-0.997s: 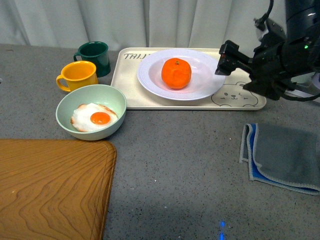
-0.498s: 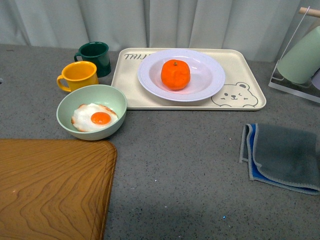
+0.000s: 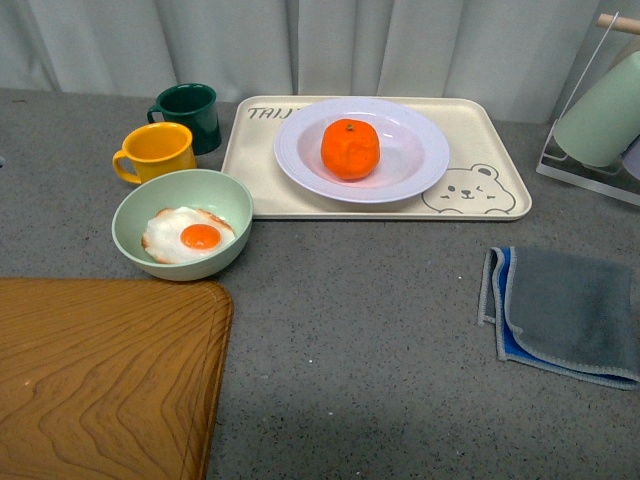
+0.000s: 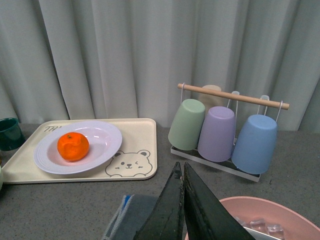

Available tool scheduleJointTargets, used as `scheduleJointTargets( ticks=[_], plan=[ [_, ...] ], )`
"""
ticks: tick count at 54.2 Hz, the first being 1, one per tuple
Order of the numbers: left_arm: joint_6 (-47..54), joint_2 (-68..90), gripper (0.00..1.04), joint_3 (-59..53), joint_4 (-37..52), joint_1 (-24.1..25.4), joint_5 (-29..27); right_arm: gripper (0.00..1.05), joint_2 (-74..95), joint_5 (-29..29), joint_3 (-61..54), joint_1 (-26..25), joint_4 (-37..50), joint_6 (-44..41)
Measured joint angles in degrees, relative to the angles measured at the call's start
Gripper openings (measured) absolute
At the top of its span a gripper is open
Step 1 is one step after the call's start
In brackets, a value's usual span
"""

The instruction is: Place orange and plate with both arms

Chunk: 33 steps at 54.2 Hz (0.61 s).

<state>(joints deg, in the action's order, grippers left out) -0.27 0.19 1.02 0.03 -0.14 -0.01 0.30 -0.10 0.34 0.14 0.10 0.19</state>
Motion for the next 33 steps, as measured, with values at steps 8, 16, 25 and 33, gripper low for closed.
scheduleJointTargets(
  ticks=[8, 16, 25, 33],
  plan=[
    [0.0, 0.0, 0.98, 0.0, 0.0, 0.0, -0.02, 0.16, -0.04, -0.02, 0.0, 0.0, 0.0, -0.07],
    [0.0, 0.0, 0.98, 0.0, 0.0, 0.0, -0.02, 0.39, -0.04, 0.0, 0.0, 0.0, 0.0, -0.04],
    [0.0, 0.0, 0.98, 0.0, 0.0, 0.0, -0.02, 0.68, -0.04, 0.0, 0.0, 0.0, 0.0, -0.07],
    [0.0, 0.0, 0.98, 0.0, 0.0, 0.0, -0.02, 0.97, -0.04, 0.0, 0.0, 0.0, 0.0, 0.0]
  ],
)
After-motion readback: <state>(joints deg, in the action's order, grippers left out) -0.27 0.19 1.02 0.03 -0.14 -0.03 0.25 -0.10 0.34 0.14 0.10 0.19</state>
